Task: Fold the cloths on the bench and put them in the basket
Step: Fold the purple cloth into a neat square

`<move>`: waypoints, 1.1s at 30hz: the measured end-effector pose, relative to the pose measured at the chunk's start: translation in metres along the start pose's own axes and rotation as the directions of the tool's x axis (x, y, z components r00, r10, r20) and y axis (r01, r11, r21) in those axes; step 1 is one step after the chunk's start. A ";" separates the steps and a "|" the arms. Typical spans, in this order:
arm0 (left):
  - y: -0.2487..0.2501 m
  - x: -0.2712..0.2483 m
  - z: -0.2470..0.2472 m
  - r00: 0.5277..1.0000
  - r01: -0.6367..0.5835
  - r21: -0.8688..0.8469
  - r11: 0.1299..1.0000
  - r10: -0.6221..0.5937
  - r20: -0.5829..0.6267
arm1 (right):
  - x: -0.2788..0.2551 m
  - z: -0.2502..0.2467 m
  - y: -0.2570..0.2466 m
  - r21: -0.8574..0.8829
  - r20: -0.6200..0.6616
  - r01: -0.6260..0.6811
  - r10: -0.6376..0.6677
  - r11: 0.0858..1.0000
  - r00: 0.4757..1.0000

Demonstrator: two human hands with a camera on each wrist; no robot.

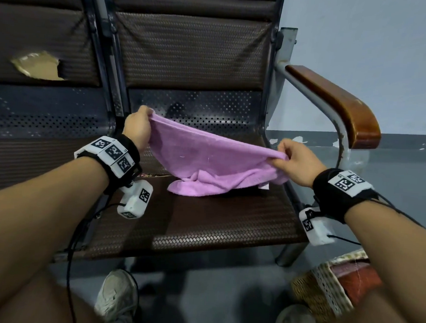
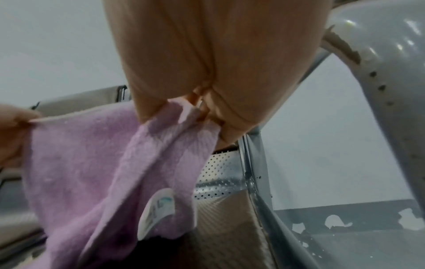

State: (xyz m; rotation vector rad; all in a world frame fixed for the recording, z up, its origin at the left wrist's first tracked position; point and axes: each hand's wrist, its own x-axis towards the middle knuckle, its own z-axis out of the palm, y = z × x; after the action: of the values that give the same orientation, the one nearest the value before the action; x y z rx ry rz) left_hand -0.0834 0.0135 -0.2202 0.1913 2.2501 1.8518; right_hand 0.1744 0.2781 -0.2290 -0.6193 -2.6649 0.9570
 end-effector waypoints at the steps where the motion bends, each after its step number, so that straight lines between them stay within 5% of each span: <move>1: 0.001 -0.002 0.001 0.999 -0.012 -0.047 0.999 0.014 0.044 | 0.000 -0.002 -0.004 0.011 0.000 -0.015 0.015 1.000 1.000; 5: 0.006 -0.008 0.000 0.973 -0.121 -0.025 0.992 0.124 0.194 | 0.004 -0.007 -0.017 -0.119 0.048 -0.070 0.077 0.990 0.996; 9: 0.014 -0.002 -0.003 0.948 -0.228 0.012 0.974 0.219 0.231 | 0.008 -0.019 -0.038 -0.223 -0.071 -0.141 0.128 0.965 0.989; 17: 0.072 -0.011 -0.021 0.925 -0.204 -0.166 0.965 0.246 0.290 | 0.019 -0.089 -0.083 0.094 -0.194 -0.114 0.131 0.989 0.972; 27: 0.141 -0.026 0.002 0.985 -0.172 -0.222 0.960 0.173 -0.017 | 0.030 -0.122 -0.142 0.422 -0.133 -0.250 0.332 0.872 0.934; 33: 0.162 -0.091 0.047 0.963 -0.043 -0.377 0.925 0.139 0.232 | 0.031 -0.092 -0.178 0.563 -0.046 -0.283 0.371 0.776 0.928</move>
State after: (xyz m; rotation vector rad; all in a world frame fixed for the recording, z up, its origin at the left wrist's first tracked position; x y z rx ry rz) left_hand 0.0098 0.0686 -0.0625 0.4481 1.7144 2.1198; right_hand 0.1253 0.2188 -0.0410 -0.9812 -2.0187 1.6126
